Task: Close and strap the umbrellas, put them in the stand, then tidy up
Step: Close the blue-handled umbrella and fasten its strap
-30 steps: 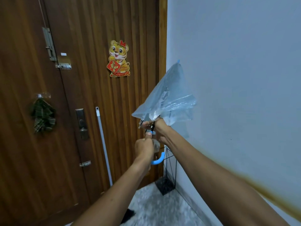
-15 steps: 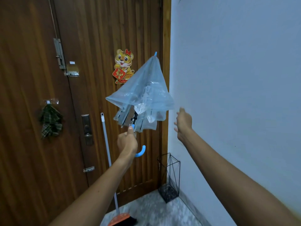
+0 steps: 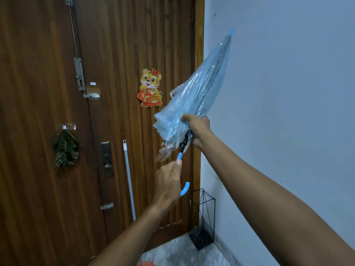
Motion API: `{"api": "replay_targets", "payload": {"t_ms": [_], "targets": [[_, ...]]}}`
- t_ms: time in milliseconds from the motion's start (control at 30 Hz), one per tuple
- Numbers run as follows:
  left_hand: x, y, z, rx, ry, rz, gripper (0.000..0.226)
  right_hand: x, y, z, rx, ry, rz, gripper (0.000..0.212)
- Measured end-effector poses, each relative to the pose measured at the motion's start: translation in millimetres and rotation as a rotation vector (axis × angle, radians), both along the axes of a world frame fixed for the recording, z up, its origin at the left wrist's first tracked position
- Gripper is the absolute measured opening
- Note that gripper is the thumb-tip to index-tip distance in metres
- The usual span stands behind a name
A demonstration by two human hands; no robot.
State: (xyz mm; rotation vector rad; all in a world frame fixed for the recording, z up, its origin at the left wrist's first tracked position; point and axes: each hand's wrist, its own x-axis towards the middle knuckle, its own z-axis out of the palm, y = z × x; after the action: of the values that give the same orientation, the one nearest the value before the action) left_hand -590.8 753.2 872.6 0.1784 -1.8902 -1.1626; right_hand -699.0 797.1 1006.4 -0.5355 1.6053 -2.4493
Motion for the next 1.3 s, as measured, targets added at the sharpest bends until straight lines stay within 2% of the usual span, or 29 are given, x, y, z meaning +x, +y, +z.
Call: {"api": "replay_targets", "payload": {"t_ms": [67,100,200,267,300,367,467,533,567,600,667,700,733,800,900,967,1067,1167,1233,1267,1300], "targets": [[6.1,-6.2,-1.8,-0.150,-0.044,0.000,0.054,-2.1,6.2,1.4,0.004,0.017,-0.005,0.030],[9.9,-10.7,-0.4,-0.193,-0.001,0.055,0.054,-3.4,11.6,1.0,0.026,0.030,0.000,0.029],[21.2,-31.1,19.2,-0.171,0.200,0.331,0.039,-6.1,32.9,-3.9,0.183,0.043,0.039,0.021],[22.4,-46.6,36.6,-0.138,0.199,0.455,0.026,-7.6,43.7,-12.6,0.325,0.088,0.072,0.020],[19.4,-53.7,45.8,-0.090,0.141,0.448,0.028,-6.2,46.0,-16.3,0.378,0.116,0.109,0.019],[14.4,-58.4,63.4,0.090,-0.012,0.262,0.040,-3.1,47.7,-24.4,0.449,0.157,0.197,0.018],[7.0,-52.6,72.8,0.403,-0.048,-0.246,0.043,8.3,48.9,-32.0,0.527,0.255,0.318,0.020],[3.0,-42.2,68.6,0.447,-0.045,-0.420,0.060,15.7,46.7,-36.0,0.501,0.357,0.439,0.020],[1.3,-36.1,67.3,0.442,-0.041,-0.435,0.059,15.7,44.9,-38.4,0.477,0.437,0.471,0.019],[-0.4,-29.9,67.0,0.444,-0.028,-0.420,0.054,14.4,42.5,-41.6,0.477,0.510,0.486,0.023],[-4.8,-25.9,65.8,0.489,0.005,-0.388,0.048,14.5,42.3,-45.7,0.612,0.599,0.429,0.065],[-5.3,-25.7,65.8,0.511,0.014,-0.396,0.047,12.2,44.4,-46.1,0.656,0.564,0.438,0.082],[-6.6,-27.0,64.3,0.523,0.013,-0.406,0.046,8.1,45.6,-46.2,0.634,0.516,0.481,0.088],[-7.0,-26.1,65.8,0.537,-0.007,-0.409,0.047,2.5,51.6,-44.4,0.600,0.481,0.610,0.078],[-9.3,-24.6,70.8,0.610,-0.077,-0.372,0.060,-7.2,53.1,-46.4,0.779,0.645,0.624,0.107],[-8.9,-22.6,72.9,0.675,-0.149,-0.403,0.054,-10.0,51.2,-47.4,0.867,0.675,0.563,0.115],[-4.9,-21.0,71.3,0.626,-0.181,-0.408,0.050,-15.7,49.9,-45.9,0.855,0.667,0.464,0.108],[8.2,-14.9,70.2,0.446,-0.308,-0.338,0.059,-26.2,49.4,-47.0,0.873,0.683,0.316,0.080],[17.1,-12.6,66.8,0.265,-0.642,-0.275,0.084,-32.2,53.2,-44.3,1.004,0.770,0.171,0.057],[21.5,-12.9,64.6,0.139,-0.837,-0.296,0.087,-33.7,56.0,-41.9,1.076,0.804,0.126,0.047],[25.3,-12.3,62.9,-0.005,-0.927,-0.347,0.079,-34.4,58.5,-39.6,1.142,0.820,0.116,0.041]]}}
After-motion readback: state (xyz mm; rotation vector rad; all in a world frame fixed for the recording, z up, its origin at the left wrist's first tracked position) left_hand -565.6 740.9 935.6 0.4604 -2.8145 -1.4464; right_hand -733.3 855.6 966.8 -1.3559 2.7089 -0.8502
